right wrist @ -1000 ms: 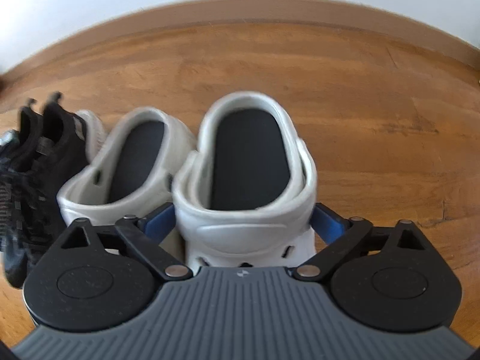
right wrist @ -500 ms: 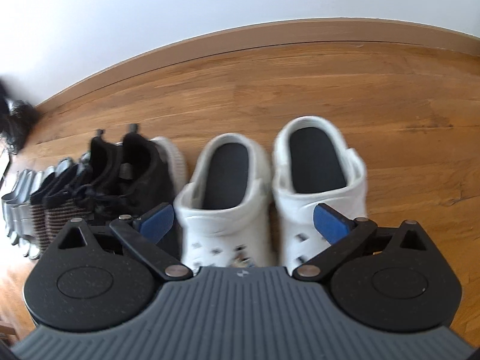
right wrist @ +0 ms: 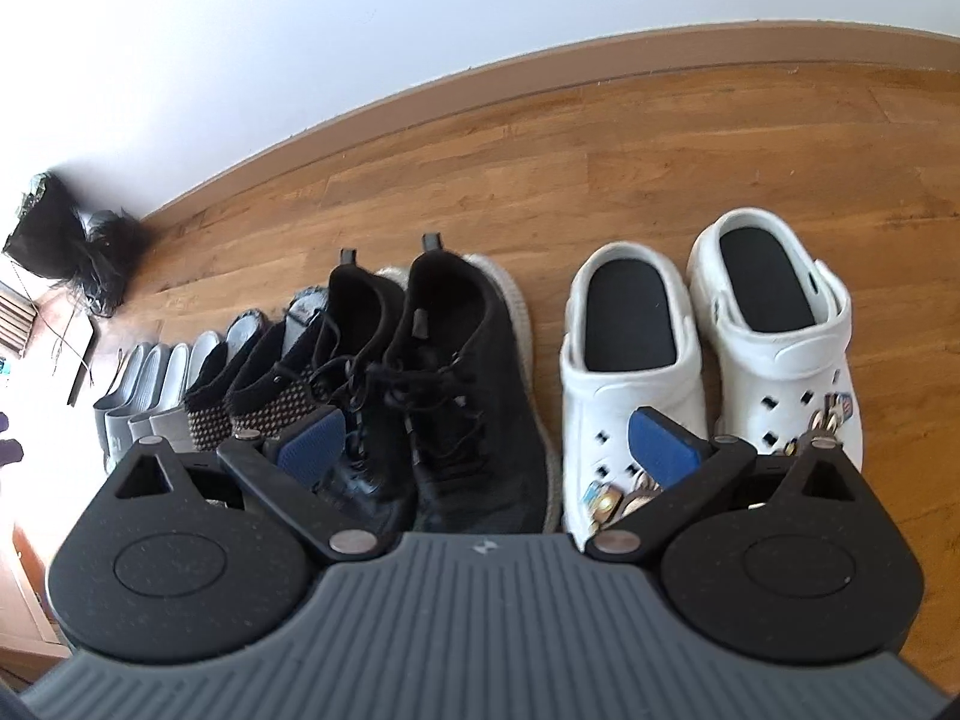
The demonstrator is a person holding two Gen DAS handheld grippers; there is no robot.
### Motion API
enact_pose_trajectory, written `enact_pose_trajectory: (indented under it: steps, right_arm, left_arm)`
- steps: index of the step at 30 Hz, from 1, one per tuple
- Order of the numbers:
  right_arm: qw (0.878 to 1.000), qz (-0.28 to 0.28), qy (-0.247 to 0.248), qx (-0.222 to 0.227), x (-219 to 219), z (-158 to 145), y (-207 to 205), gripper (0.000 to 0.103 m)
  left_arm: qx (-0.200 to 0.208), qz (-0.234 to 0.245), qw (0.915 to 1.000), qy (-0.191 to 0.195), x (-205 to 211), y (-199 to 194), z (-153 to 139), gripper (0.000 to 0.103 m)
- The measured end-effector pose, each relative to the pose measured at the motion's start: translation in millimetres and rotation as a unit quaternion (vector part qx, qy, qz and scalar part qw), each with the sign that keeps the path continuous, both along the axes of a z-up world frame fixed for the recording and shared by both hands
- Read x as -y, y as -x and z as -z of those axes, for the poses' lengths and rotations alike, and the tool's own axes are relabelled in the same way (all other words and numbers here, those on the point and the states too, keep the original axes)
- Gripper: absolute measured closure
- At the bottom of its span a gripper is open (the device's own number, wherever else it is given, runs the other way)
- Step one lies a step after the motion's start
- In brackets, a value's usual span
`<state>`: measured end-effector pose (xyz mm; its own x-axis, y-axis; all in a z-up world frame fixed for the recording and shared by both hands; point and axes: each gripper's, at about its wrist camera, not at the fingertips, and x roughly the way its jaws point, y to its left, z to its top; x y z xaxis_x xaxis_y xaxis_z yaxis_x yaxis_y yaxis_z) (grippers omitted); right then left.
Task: Organize scattered shoes
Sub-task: 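Move both tools toward the grey slides at the row's other end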
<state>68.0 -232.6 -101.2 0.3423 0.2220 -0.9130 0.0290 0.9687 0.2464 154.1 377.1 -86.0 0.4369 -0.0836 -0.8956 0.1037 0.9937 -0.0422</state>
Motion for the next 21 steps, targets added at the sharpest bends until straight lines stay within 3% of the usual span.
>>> enact_pose_trajectory:
  steps: [4, 9, 15, 21]
  right_arm:
    - [0.999, -0.018, -0.009, -0.027, -48, 1, -5, 0.001]
    - [0.994, -0.046, -0.065, -0.068, -139, 17, -27, 0.009]
    - [0.986, -0.076, -0.12, -0.085, -273, 44, -42, 0.011]
    - [0.973, -0.111, -0.139, -0.148, -420, 88, -72, 0.024]
  left_arm:
    - [-0.019, -0.008, 0.9997, 0.016, -31, 5, 16, 0.005]
    - [-0.014, -0.045, 0.9989, -0.002, -87, 43, 31, 0.005]
    - [0.005, -0.123, 0.9922, -0.018, -174, 98, 59, 0.005]
    - [0.007, -0.174, 0.9838, -0.043, -227, 126, 83, 0.005]
